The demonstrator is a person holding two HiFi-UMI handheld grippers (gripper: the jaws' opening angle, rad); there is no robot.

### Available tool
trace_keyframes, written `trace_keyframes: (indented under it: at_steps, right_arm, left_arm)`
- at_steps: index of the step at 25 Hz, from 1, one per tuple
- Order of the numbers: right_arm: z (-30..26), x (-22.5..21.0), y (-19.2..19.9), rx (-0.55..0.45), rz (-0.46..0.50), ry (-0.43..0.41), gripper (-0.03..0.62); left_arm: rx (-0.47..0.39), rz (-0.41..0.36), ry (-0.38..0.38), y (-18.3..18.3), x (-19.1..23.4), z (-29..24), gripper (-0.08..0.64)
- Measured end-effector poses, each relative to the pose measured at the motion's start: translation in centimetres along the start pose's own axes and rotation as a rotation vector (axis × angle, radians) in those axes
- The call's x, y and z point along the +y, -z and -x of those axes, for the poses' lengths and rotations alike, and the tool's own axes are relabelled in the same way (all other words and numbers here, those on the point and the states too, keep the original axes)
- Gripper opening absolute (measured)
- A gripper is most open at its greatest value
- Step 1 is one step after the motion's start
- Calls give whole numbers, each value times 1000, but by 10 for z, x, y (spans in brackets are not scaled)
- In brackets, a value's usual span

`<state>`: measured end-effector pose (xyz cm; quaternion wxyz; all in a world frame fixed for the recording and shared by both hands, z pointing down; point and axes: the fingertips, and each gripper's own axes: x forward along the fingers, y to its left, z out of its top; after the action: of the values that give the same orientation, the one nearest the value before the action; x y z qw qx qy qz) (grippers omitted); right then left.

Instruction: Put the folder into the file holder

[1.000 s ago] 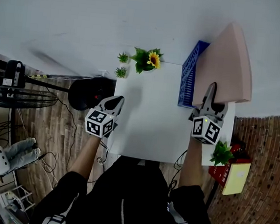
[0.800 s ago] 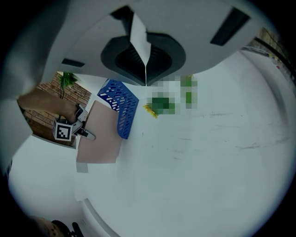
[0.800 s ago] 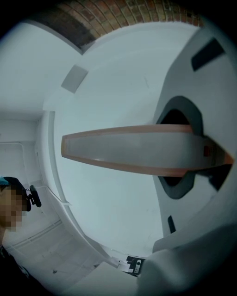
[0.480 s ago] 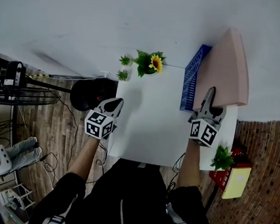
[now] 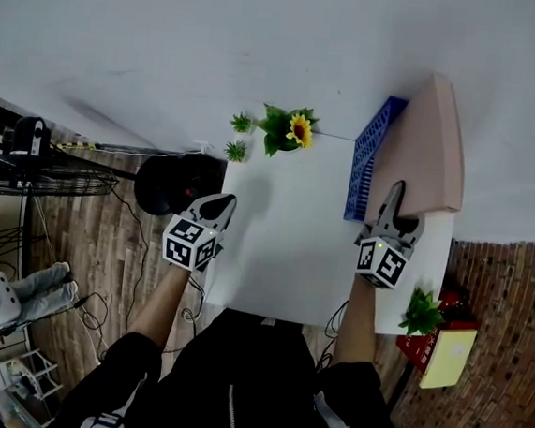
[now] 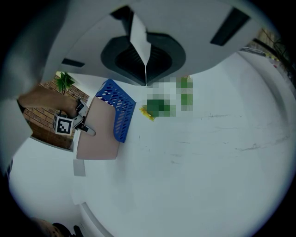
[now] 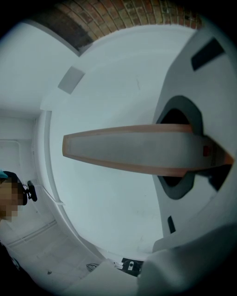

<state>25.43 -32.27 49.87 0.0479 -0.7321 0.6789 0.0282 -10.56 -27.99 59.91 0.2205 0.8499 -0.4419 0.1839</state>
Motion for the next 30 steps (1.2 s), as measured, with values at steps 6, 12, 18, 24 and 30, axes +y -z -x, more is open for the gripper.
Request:
trace_keyframes:
  at_steps: [6, 12, 18, 24, 30]
  right_arm:
    - [-1, 0, -1, 6, 2, -14, 170]
    - [-7, 3, 0, 112, 14, -45, 189]
    - [-16, 2, 9, 271, 8, -92, 193]
    - [-20, 4, 16, 409, 56, -112, 206]
    - [-19, 1, 21, 457, 48, -103, 185]
  left_arm:
    - [-1, 7, 7, 1, -5, -3, 25]
    - [-15, 15, 21, -1, -12, -6, 25]
    - [-35, 19, 34, -4, -22, -6, 25]
    - [-59, 35, 25, -6, -22, -2, 25]
    - [-74, 45, 26, -5, -28, 2, 25]
